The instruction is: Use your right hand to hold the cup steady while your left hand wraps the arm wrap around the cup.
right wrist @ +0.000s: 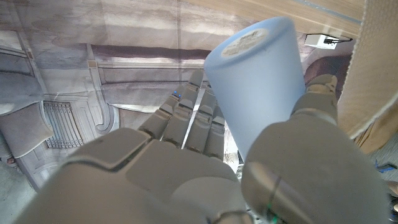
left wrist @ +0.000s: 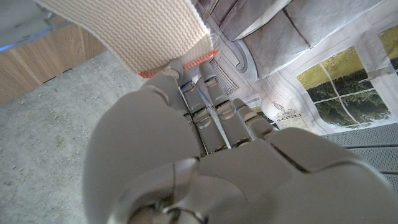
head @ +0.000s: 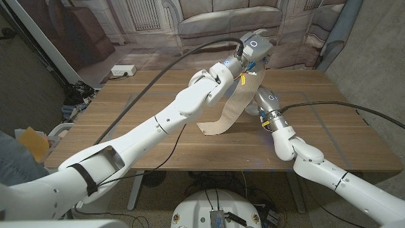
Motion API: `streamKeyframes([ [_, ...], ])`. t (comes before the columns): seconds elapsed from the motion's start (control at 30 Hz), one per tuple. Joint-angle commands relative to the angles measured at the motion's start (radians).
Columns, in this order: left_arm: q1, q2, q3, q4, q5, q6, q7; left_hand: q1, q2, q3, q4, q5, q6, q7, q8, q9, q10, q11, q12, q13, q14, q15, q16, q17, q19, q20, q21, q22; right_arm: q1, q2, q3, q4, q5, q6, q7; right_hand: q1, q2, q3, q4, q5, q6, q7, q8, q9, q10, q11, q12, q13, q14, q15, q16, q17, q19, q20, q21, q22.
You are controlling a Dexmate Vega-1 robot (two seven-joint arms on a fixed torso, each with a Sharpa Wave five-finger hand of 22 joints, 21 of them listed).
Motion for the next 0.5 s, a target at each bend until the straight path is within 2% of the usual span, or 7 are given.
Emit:
streamKeyframes([
  [0.03, -0.020, -0.012, -0.022, 0.055, -0.030, 0.096, -0.006, -0.006, 0.001, 0.008, 0.001, 0.005, 0.001, -0.002, 0.007, 0.004, 0.020, -0.014, 0.002, 0.279, -0.005, -0.072, -0.004, 0.002, -0.003, -0.023, -0.005, 0.003, -0.075, -0.023, 0.065, -0.043, 0.032, 0.025, -0.048, 0.221, 0.223, 0.079, 0.069, -0.002, 0.238, -0.222, 0.007, 0.003, 0.139, -0.122, 0.005, 0.003, 0.011, -0.129, -0.002, 0.002, -0.007, -0.024, -0.006, -0.001],
  [0.5, -0.007, 0.017, -0.041, 0.075, -0.100, 0.162, 0.023, -0.008, -0.001, 0.016, -0.001, 0.005, 0.002, 0.002, 0.008, 0.004, 0.023, -0.011, 0.000, 0.283, -0.001, -0.074, 0.000, 0.003, -0.002, -0.023, -0.004, 0.003, -0.139, -0.009, 0.143, -0.081, 0.083, 0.067, -0.112, 0.222, 0.220, 0.084, 0.071, -0.004, 0.254, -0.222, 0.010, 0.004, 0.155, -0.121, 0.003, 0.003, 0.018, -0.127, -0.001, 0.003, -0.009, -0.017, -0.005, -0.003],
])
